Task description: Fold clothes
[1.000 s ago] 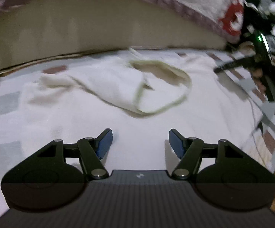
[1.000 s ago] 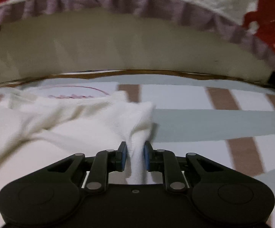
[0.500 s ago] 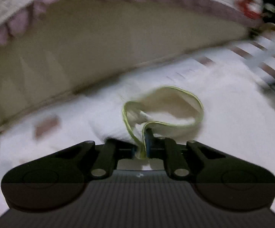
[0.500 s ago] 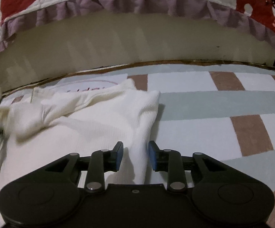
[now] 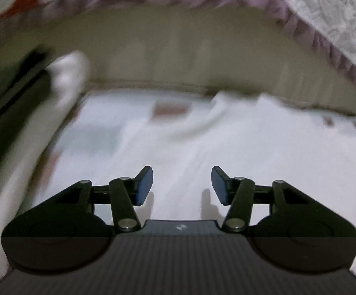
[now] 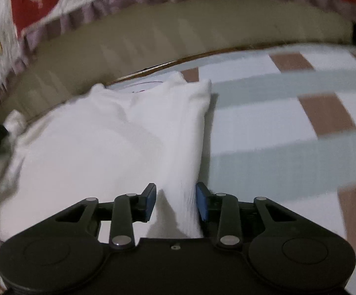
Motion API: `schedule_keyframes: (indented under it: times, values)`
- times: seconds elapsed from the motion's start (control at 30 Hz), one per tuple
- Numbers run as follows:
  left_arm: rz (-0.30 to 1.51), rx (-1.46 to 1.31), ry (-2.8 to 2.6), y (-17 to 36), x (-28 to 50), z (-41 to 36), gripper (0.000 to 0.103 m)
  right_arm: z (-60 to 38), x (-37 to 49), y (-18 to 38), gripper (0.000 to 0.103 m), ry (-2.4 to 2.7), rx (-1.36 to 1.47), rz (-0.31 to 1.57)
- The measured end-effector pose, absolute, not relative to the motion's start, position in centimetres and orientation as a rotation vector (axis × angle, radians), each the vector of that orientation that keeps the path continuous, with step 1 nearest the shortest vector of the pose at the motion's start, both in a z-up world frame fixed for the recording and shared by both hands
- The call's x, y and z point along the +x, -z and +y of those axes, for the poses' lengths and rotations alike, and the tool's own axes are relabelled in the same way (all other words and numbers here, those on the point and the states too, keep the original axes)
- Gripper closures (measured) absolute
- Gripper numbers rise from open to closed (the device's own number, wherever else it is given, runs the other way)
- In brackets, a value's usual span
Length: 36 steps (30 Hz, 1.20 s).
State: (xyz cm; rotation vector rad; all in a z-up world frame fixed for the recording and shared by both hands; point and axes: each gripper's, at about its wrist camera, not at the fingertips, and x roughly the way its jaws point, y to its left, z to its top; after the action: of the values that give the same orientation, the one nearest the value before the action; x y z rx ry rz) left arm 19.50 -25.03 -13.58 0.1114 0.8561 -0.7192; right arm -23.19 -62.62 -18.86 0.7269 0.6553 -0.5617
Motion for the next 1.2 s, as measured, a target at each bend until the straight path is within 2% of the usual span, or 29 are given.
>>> schedule_keyframes:
  times: [0.1,0.23,0.33,0.57,0.63,0.77,0.93,1.03,1.07,1.1,1.13,1.17,1.2]
  values:
    - [0.919,0.104,0.67,14.7,18.0,-18.3,0.054,-60.8,-26.0,18.7,0.058,0.552,0.802,0.594]
    - [0.952,0.103,0.687,15.0,16.7,-17.9,0.064,-58.3,-28.1,18.7,0.058,0.561,0.823,0.568]
    - [0.975,0.102,0.701,15.2,15.8,-17.8,0.064,-56.7,-29.3,18.9,0.058,0.58,0.857,0.539]
    - [1.03,0.1,0.735,15.7,13.6,-17.6,0.052,-55.8,-30.3,20.1,0.055,0.607,1.066,0.459]
    - [1.007,0.182,0.747,15.6,12.6,-18.1,0.048,-55.6,-30.5,20.3,0.053,0.621,1.105,0.447]
    - [0.935,0.291,0.759,16.1,11.9,-19.8,0.047,-54.7,-30.5,20.8,0.052,0.69,1.11,0.478]
    - [0.833,0.447,0.772,16.9,10.8,-21.6,0.043,-53.4,-29.7,21.2,0.035,0.717,1.029,0.468]
    - [0.809,0.452,0.787,17.2,10.9,-22.3,0.042,-53.3,-28.2,20.9,0.03,0.741,0.945,0.48]
    - [0.802,0.454,0.792,17.4,11.0,-22.5,0.05,-53.4,-27.6,20.8,0.03,0.75,0.915,0.49]
    - [0.805,0.445,0.82,17.3,11.1,-22.5,0.063,-53.5,-27.1,20.7,0.03,0.764,0.89,0.494]
    - [0.781,0.449,0.826,17.0,11.0,-22.4,0.088,-53.6,-26.7,20.5,0.035,0.781,0.867,0.495]
    - [0.754,0.455,0.828,16.7,10.8,-22.2,0.096,-53.7,-26.3,20.5,0.05,0.793,0.844,0.497]
    - [0.698,0.497,0.802,16.0,10.5,-22.0,0.097,-53.8,-25.9,20.5,0.096,0.794,0.826,0.516]
